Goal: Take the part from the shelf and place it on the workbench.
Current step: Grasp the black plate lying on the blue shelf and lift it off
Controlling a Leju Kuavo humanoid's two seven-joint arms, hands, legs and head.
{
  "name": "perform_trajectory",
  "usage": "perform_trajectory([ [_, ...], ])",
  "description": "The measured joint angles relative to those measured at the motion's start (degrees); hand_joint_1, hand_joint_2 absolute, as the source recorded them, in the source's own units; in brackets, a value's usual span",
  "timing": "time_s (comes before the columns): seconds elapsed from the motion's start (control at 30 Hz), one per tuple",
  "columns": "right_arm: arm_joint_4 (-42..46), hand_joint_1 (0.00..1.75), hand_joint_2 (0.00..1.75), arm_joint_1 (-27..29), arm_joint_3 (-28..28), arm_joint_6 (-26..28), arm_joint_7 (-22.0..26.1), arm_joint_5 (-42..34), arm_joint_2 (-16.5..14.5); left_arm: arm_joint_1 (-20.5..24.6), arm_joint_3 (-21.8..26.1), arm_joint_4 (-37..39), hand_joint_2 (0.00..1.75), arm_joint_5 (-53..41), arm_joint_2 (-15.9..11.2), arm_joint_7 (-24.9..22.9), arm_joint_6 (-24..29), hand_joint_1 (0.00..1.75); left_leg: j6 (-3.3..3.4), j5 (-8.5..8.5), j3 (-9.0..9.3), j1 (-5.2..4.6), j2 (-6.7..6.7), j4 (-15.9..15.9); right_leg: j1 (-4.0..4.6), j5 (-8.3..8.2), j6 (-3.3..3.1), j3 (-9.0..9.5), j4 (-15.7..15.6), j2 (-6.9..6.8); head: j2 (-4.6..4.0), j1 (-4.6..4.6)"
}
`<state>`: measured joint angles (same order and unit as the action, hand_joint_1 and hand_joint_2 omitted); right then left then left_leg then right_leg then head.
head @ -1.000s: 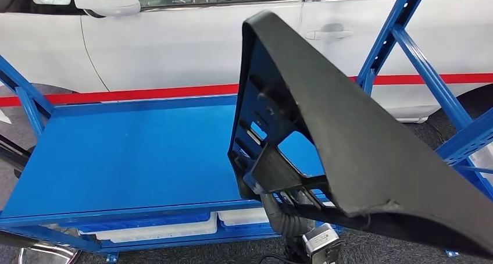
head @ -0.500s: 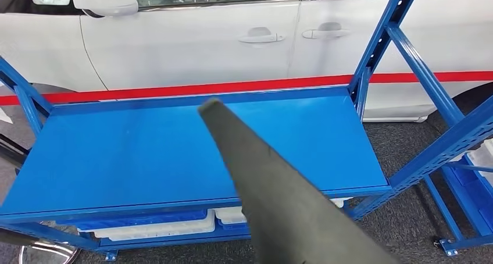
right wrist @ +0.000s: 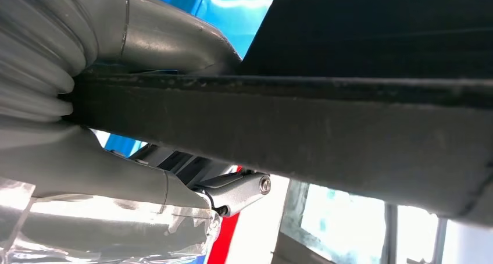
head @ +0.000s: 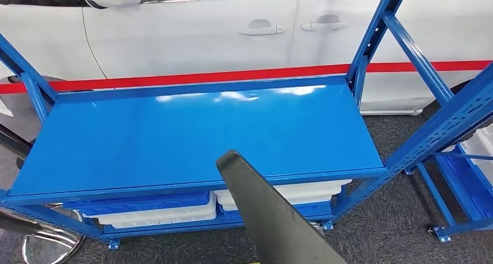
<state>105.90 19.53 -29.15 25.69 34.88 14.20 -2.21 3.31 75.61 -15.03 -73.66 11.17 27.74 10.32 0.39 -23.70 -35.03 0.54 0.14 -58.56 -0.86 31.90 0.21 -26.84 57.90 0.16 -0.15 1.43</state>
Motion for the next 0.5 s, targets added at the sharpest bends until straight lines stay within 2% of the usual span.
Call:
perform_trajectory([
  [0.07, 0.0, 1.75, 1.75, 0.3, 0.1, -0.4, 0.2, -0.1, 0.0, 0.0, 0.1, -0.1, 0.0, 0.1, 0.0, 0.0, -0.1, 0.0, -0.84, 0.68, -0.18, 0.0, -0.11, 0.1, 0.14, -0.63, -0.77, -0.55, -0.2, 0.07, 0.0, -0.01],
  [0.1, 0.0, 1.75, 1.75, 0.3, 0.2, -0.6, 0.3, -0.1, 0.0, 0.0, 0.1, -0.1, 0.0, 0.1, 0.0, 0.0, -0.1, 0.0, -1.22, 0.34, -0.46, 0.08, -0.17, -0.2, 0.06, -1.03, -1.21, -0.89, -0.3, -0.02, 0.0, 0.0],
  [0.13, 0.0, 1.75, 1.75, 0.4, 0.2, -0.8, 0.3, -0.1, 0.0, -0.1, 0.2, -0.1, 0.0, 0.1, -0.1, -0.1, -0.1, 0.0, -1.54, -1.03, -0.9, 0.15, -0.22, -1.2, -0.02, -1.63, -1.71, -1.41, -0.4, -0.11, 0.0, -0.01],
  [0.17, 0.0, 1.75, 1.75, 0.5, 0.2, -1.0, 0.4, -0.2, 0.0, -0.1, 0.3, -0.2, 0.0, 0.1, -0.1, -0.2, -0.1, 0.0, -1.81, -3.39, -1.59, 0.23, -0.26, -3.2, -0.13, -2.27, -2.13, -2.05, -0.6, -0.22, 0.0, 0.0],
  [0.23, 0.0, 1.75, 1.75, 0.7, 0.4, -1.3, 0.4, -0.3, 0.0, -0.1, 0.4, -0.2, 0.0, 0.0, -0.1, -0.5, -0.1, 0.0, -2.21, -9.33, -3.3, 0.3, -0.24, -9.8, 0.06, -3.49, -2.61, -3.61, -0.5, -0.34, 0.0, 0.01],
  [0.27, 0.0, 1.75, 1.75, 0.7, 0.4, -1.4, 0.4, -0.4, 0.0, -0.1, 0.4, -0.2, 0.0, -0.1, -0.1, -0.6, -0.1, 0.0, -2.33, -11.03, -3.79, 0.31, -0.23, -13.2, 0.2, -4.12, -2.67, -4.5, -0.4, -0.39, 0.0, 0.01],
  [0.3, 0.0, 1.75, 1.75, 0.8, 0.5, -1.6, 0.4, -0.5, 0.0, 0.0, 0.4, -0.2, 0.0, -0.1, -0.1, -0.7, -0.1, 0.0, -2.36, -11.42, -3.63, 0.31, -0.23, -15.3, 0.33, -4.71, -2.69, -5.41, -0.2, -0.44, 0.0, 0.01],
  [0.33, 0.0, 1.75, 1.75, 0.8, 0.7, -1.7, 0.4, -0.5, 0.0, 0.0, 0.4, -0.3, 0.0, -0.2, -0.1, -0.7, -0.1, 0.0, -2.26, -10.48, -2.59, 0.29, -0.23, -15.6, 0.46, -5.26, -2.67, -6.32, 0.0, -0.48, 0.0, 0.01],
  [0.37, 0.0, 1.75, 1.75, 0.9, 0.7, -1.8, 0.4, -0.5, 0.0, 0.0, 0.4, -0.4, 0.0, -0.2, -0.1, -0.8, -0.1, 0.0, -1.99, -8.81, -0.48, 0.23, -0.23, -13.8, 0.59, -5.78, -2.63, -7.21, 0.2, -0.5, 0.0, 0.01],
  [0.4, 0.0, 1.75, 1.75, 0.9, 0.8, -1.9, 0.4, -0.6, 0.0, 0.0, 0.4, -0.5, 0.0, -0.2, -0.2, -0.8, -0.1, 0.0, -1.58, -7.36, 2.47, 0.1, -0.25, -10.3, 0.69, -6.24, -2.57, -7.95, 0.4, -0.49, 0.0, 0.01],
  [0.43, 0.0, 1.75, 1.75, 0.9, 0.9, -1.9, 0.4, -0.6, -0.1, 0.1, 0.4, -0.6, 0.0, -0.3, -0.2, -0.8, -0.1, 0.0, -1.05, -6.91, 5.86, -0.08, -0.24, -5.6, 0.84, -6.7, -2.43, -8.56, 0.7, -0.48, 0.0, 0.01],
  [0.47, 0.0, 1.75, 1.75, 1.0, 0.9, -1.9, 0.4, -0.6, -0.1, 0.2, 0.4, -0.7, 0.0, -0.3, -0.3, -0.8, -0.1, 0.0, -0.62, -7.01, 8.59, -0.25, -0.23, -1.5, 0.92, -7.17, -2.22, -8.93, 0.8, -0.51, 0.0, 0.01],
  [0.5, 0.0, 1.75, 1.75, 1.0, 0.9, -1.9, 0.4, -0.6, -0.1, 0.3, 0.4, -0.7, 0.0, -0.3, -0.4, -0.8, -0.1, 0.0, -0.24, -7.43, 10.23, -0.44, -0.23, 1.3, 0.9, -7.66, -1.93, -9.08, 0.7, -0.58, 0.0, 0.01],
])
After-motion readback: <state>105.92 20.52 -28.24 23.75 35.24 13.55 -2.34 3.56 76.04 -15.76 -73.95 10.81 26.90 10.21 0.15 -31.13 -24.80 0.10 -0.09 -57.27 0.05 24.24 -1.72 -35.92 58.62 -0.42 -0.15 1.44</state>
